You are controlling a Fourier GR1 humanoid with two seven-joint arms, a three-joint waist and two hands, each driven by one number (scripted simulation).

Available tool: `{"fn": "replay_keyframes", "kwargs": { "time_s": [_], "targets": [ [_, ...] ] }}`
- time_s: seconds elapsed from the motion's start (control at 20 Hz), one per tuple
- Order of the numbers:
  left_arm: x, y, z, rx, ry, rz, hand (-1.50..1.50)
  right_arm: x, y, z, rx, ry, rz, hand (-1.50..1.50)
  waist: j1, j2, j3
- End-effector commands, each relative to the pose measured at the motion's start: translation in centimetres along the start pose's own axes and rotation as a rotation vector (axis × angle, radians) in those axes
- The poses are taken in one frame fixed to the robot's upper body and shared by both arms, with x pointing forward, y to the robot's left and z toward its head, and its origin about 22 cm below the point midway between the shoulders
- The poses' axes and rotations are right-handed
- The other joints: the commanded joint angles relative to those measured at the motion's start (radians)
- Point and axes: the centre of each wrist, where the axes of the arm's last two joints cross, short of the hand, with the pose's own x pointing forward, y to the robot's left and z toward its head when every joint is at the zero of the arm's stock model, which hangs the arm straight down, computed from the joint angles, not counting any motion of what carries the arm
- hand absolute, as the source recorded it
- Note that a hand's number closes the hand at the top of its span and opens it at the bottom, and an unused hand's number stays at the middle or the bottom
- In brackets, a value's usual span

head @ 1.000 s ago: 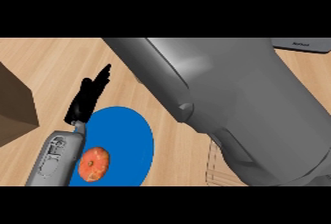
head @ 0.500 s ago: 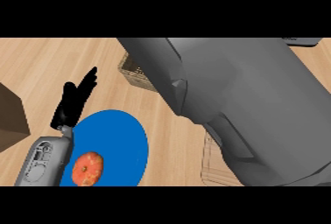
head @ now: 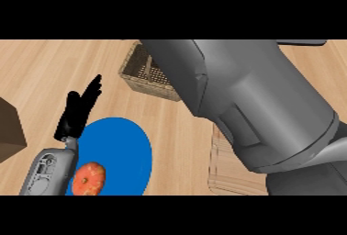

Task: Pick the lemon from the cutting board and place it in the basket

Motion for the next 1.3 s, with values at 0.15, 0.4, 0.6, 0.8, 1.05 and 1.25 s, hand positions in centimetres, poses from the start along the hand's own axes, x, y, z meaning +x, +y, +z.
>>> {"fn": "replay_keyframes", "kwargs": {
  "time_s": [0.15,0.4,0.6,0.8,1.05,1.25],
  "targets": [
    [0.5,0.6,0.5,-0.004,0.006,0.004,0.00,-2.0,3.7,-1.8,0.105,0.067,-0.106,1.50,-0.004,-0.005,0.002],
    [2.1,1.1,-0.2,0.000,-0.011,-0.020,0.00,-2.9,5.0,-2.5,0.116,0.148,-0.262,-1.50,0.013,-0.001,0.001],
    [1.9,1.1,-1.0,0.008,-0.017,0.001,0.00,-3.5,5.9,-2.8,0.054,0.104,-0.314,-1.50,0.012,-0.001,0.001],
    [-0.7,0.6,0.2,-0.010,0.007,-0.003,0.00,-3.3,5.6,-2.5,-0.076,0.105,-0.438,-1.50,0.005,-0.002,0.001],
    [-1.8,2.1,1.8,0.032,0.020,0.003,0.00,-3.7,5.3,-2.9,-0.248,0.114,-0.501,-1.50,-0.031,-0.016,0.003],
    [-0.7,2.8,1.5,0.062,0.036,0.002,0.00,-4.4,4.8,-3.6,-0.285,0.223,-0.569,-1.50,-0.054,-0.024,0.004]
  ]
}}
